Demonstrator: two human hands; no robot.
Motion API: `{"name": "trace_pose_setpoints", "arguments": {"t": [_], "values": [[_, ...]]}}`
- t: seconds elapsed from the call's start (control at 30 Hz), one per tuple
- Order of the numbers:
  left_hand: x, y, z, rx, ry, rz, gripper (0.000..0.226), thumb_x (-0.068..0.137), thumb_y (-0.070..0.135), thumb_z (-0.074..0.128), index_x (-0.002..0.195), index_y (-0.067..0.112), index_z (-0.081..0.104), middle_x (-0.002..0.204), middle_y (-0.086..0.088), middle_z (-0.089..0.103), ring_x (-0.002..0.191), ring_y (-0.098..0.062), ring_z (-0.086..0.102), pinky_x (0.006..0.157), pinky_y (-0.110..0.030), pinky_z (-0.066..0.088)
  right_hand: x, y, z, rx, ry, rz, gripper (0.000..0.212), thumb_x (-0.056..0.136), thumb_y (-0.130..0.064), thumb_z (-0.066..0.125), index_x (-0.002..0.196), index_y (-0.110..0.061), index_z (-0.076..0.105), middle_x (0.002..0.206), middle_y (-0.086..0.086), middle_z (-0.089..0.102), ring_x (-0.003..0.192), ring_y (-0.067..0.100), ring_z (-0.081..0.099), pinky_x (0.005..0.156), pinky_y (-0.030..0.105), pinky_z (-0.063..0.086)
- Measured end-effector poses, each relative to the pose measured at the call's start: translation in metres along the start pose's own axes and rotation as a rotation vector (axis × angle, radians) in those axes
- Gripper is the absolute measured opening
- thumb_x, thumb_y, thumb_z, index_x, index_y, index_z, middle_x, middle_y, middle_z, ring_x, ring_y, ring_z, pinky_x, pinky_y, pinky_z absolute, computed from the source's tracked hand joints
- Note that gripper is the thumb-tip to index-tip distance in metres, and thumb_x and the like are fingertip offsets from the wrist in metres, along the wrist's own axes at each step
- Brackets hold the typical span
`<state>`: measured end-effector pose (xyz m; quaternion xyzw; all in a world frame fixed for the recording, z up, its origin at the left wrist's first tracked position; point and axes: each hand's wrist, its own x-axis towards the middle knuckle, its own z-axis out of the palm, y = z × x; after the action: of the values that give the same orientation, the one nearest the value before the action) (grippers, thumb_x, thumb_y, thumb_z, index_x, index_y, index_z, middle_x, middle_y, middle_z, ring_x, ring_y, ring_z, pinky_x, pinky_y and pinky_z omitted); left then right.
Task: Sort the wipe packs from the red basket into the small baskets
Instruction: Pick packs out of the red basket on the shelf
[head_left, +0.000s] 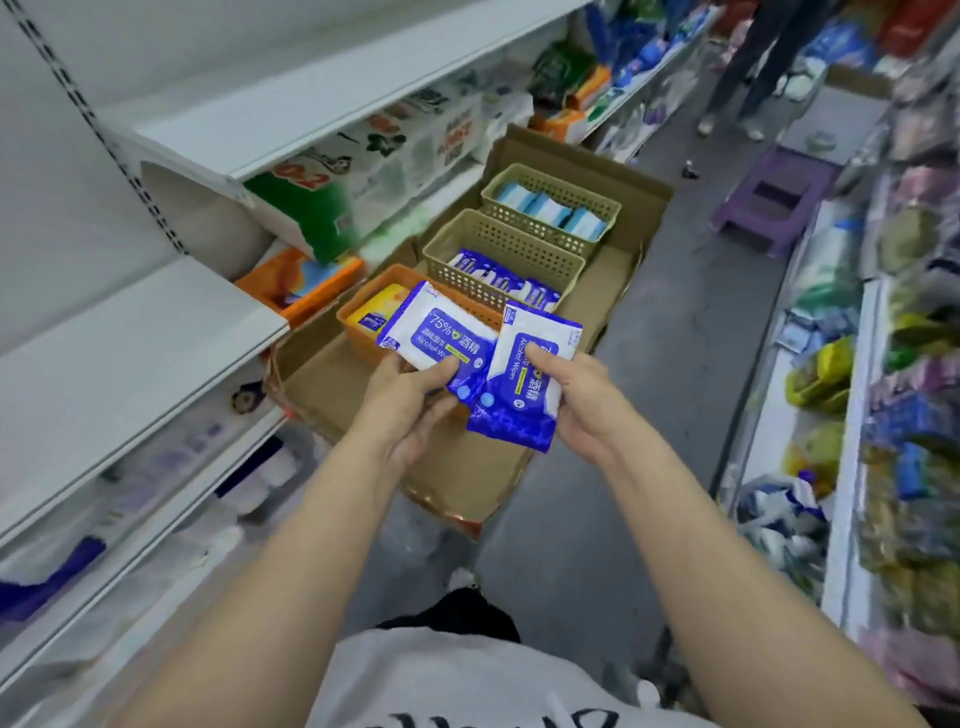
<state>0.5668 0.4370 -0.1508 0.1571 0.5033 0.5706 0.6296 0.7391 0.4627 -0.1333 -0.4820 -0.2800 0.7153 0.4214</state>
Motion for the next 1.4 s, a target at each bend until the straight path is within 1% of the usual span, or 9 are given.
{"name": "trace_pose_setpoints", "arguments": {"t": [0.17,0.3,0.47,0.67,0.83,0.9,1.07,1.23,1.4], "values": [[0.062,-0.006,0.061,-0.054,0.071,-0.076,0.037,0.085,-0.004,0.068,0.119,0.005,0.059,0.105,-0.009,0.073,0.084,-0.016,0.074,0.068,-0.032,0.061,0.057,-0.064,-0.029,-0.11,0.004,0.064,0.011,0.093,-0.01,0.063,0.105,-0.01,0.064,0.091,0.011,0.077,0.076,0.021,0.075,0.06,0.033,0.061],[0.102,0.002,0.085,-0.076,0.094,-0.111,0.045,0.084,0.009,0.074,0.126,0.005,0.058,0.111,-0.01,0.074,0.101,-0.022,0.072,0.086,-0.041,0.059,0.101,-0.101,-0.045,-0.14,0.002,0.12,0.011,0.093,-0.012,0.064,0.104,-0.011,0.063,0.092,0.011,0.076,0.075,0.021,0.074,0.058,0.033,0.061],[0.144,0.009,0.094,-0.079,0.252,0.027,0.029,0.085,0.019,0.075,0.111,0.01,0.066,0.1,-0.007,0.077,0.091,-0.018,0.074,0.083,-0.037,0.06,0.157,-0.121,-0.058,-0.2,-0.082,0.176,0.011,0.093,-0.009,0.064,0.104,-0.008,0.064,0.091,0.013,0.075,0.073,0.021,0.073,0.06,0.033,0.061],[0.192,0.008,0.12,-0.051,0.467,0.076,0.077,0.076,0.016,0.084,0.142,0.015,0.044,0.108,-0.002,0.075,0.091,-0.017,0.074,0.074,-0.034,0.06,0.26,-0.171,-0.077,-0.367,-0.299,0.253,0.028,0.091,-0.015,0.068,0.118,-0.007,0.064,0.107,0.018,0.074,0.084,0.026,0.073,0.069,0.039,0.062],[0.222,-0.002,0.166,-0.165,0.613,0.166,0.039,0.081,0.005,0.077,0.106,0.029,0.058,0.095,0.003,0.077,0.084,-0.015,0.075,0.072,-0.035,0.06,0.335,-0.207,-0.101,-0.607,-0.424,0.324,0.027,0.087,0.007,0.063,0.111,-0.005,0.067,0.1,0.018,0.074,0.078,0.025,0.074,0.071,0.037,0.062],[0.231,-0.003,0.18,-0.211,0.698,0.192,0.034,0.082,0.007,0.076,0.098,0.03,0.057,0.083,0.007,0.077,0.075,-0.01,0.074,0.061,-0.027,0.058,0.362,-0.221,-0.109,-0.621,-0.436,0.306,0.03,0.085,0.009,0.064,0.112,-0.004,0.067,0.099,0.016,0.075,0.077,0.024,0.074,0.066,0.034,0.062],[0.239,0.004,0.18,-0.252,0.887,0.22,0.025,0.084,0.022,0.077,0.105,0.022,0.063,0.089,0.004,0.076,0.076,-0.008,0.072,0.075,-0.03,0.051,0.424,-0.23,-0.098,-0.742,-0.413,0.208,0.038,0.081,-0.006,0.078,0.115,-0.006,0.063,0.1,0.011,0.076,0.083,0.023,0.075,0.069,0.033,0.06],[0.261,0.013,0.158,-0.276,0.871,0.196,0.034,0.083,0.021,0.078,0.112,0.016,0.062,0.094,-0.001,0.078,0.09,-0.015,0.074,0.083,-0.036,0.06,0.464,-0.203,-0.067,-0.998,-0.546,0.085,0.026,0.079,-0.008,0.081,0.098,-0.018,0.066,0.098,0.008,0.072,0.076,0.016,0.07,0.07,0.029,0.06],[0.285,0.012,0.133,-0.404,0.885,0.15,0.045,0.083,0.014,0.077,0.124,0.012,0.057,0.108,-0.008,0.074,0.093,-0.018,0.074,0.07,-0.031,0.06,0.495,-0.177,-0.049,-1.285,-0.591,0.02,0.029,0.074,-0.019,0.086,0.086,-0.026,0.061,0.085,-0.007,0.066,0.076,0.01,0.067,0.069,0.028,0.056]]}}
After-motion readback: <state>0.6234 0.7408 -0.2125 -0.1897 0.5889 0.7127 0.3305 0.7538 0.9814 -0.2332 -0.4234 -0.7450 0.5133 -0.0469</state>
